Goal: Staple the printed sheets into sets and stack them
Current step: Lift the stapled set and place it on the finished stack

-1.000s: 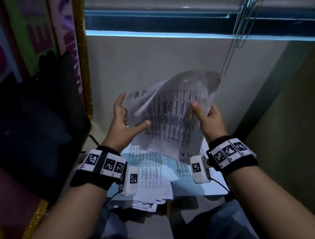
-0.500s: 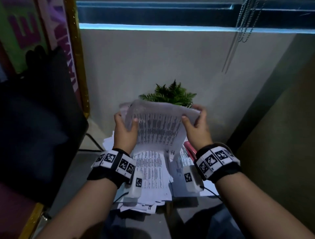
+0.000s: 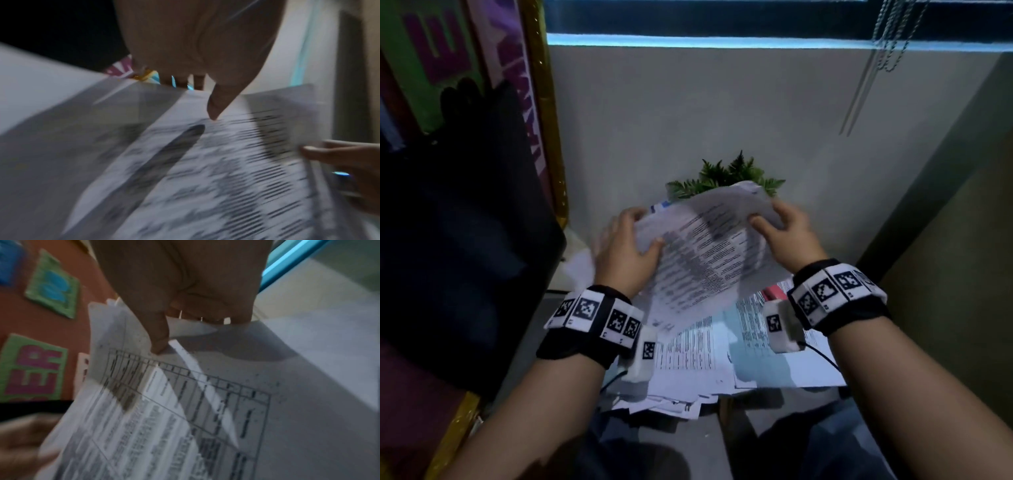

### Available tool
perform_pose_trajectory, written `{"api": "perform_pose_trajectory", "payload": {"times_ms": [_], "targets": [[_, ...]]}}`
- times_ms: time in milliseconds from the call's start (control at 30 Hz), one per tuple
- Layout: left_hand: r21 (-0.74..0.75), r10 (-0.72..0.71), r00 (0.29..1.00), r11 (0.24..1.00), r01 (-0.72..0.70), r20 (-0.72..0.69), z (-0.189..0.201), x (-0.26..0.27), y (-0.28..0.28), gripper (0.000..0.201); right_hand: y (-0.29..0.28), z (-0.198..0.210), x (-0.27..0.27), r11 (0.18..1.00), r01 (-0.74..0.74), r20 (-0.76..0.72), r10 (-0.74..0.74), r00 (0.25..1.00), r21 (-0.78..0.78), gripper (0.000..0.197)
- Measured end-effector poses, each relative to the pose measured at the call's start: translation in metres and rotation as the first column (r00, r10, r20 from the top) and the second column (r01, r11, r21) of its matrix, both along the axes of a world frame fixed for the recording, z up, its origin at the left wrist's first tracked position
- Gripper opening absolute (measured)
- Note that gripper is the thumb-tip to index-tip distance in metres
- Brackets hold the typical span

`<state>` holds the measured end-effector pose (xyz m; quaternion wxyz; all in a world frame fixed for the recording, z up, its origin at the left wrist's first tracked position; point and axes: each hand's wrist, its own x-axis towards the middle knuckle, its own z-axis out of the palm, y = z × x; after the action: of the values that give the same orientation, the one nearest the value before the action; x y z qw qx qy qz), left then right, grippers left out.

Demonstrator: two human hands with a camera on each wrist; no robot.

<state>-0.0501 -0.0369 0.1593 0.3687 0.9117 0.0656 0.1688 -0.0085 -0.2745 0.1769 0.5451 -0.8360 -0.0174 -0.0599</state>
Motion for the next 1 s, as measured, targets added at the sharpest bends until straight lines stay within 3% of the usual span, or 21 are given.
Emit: {"api": "perform_pose_trajectory", "payload": {"times_ms": [67, 133, 233, 367, 433, 567, 667, 800, 1000], "targets": [[0.031, 0.323, 0.945, 0.946, -0.322, -0.042, -0.019, -0.008, 0.017, 0.065, -0.013, -0.012, 0.001, 0.988, 0.061, -0.041, -0.055, 0.998, 0.143, 0.038], [-0.183, 0.417, 0.904, 0.885, -0.428, -0.097, -0.037, -0.013, 0.032, 0.089, -0.02, -0.016, -0.006, 0.961, 0.066, -0.05, -0.055, 0.997, 0.269, 0.019], [-0.597, 0.216, 0.961, 0.753, -0.277, -0.173, -0.054, -0.009, 0.047, 0.112, -0.025, -0.026, -0.014, 0.929, 0.057, -0.066, -0.035, 0.997, 0.365, 0.014], [-0.733, 0.177, 0.982, 0.659, -0.17, -0.069, -0.054, -0.003, 0.045, 0.078, -0.023, -0.042, -0.017, 0.896, 0.077, -0.088, -0.042, 0.995, 0.438, 0.017], [-0.72, 0.169, 0.983, 0.673, -0.168, -0.071, -0.062, -0.003, 0.041, 0.064, -0.018, -0.054, -0.022, 0.903, 0.075, -0.129, -0.022, 0.991, 0.423, 0.021], [-0.582, 0.172, 0.969, 0.776, -0.243, -0.175, -0.09, -0.005, 0.029, 0.047, -0.008, -0.093, -0.022, 0.961, 0.134, -0.231, -0.077, 0.97, 0.242, 0.023], [-0.505, 0.222, 0.966, 0.823, -0.26, -0.136, -0.093, -0.003, 0.026, 0.035, -0.005, -0.095, -0.019, 0.93, 0.234, -0.239, -0.168, 0.956, 0.283, 0.018], [-0.563, 0.314, 0.944, 0.765, -0.313, -0.099, -0.084, 0.001, 0.026, 0.043, -0.011, -0.098, -0.01, 0.915, 0.255, -0.233, -0.187, 0.954, 0.314, 0.033], [-0.668, 0.31, 0.937, 0.665, -0.334, -0.16, -0.085, 0.003, 0.026, 0.052, -0.01, -0.099, -0.006, 0.929, 0.262, -0.276, -0.188, 0.943, 0.26, 0.03]]}}
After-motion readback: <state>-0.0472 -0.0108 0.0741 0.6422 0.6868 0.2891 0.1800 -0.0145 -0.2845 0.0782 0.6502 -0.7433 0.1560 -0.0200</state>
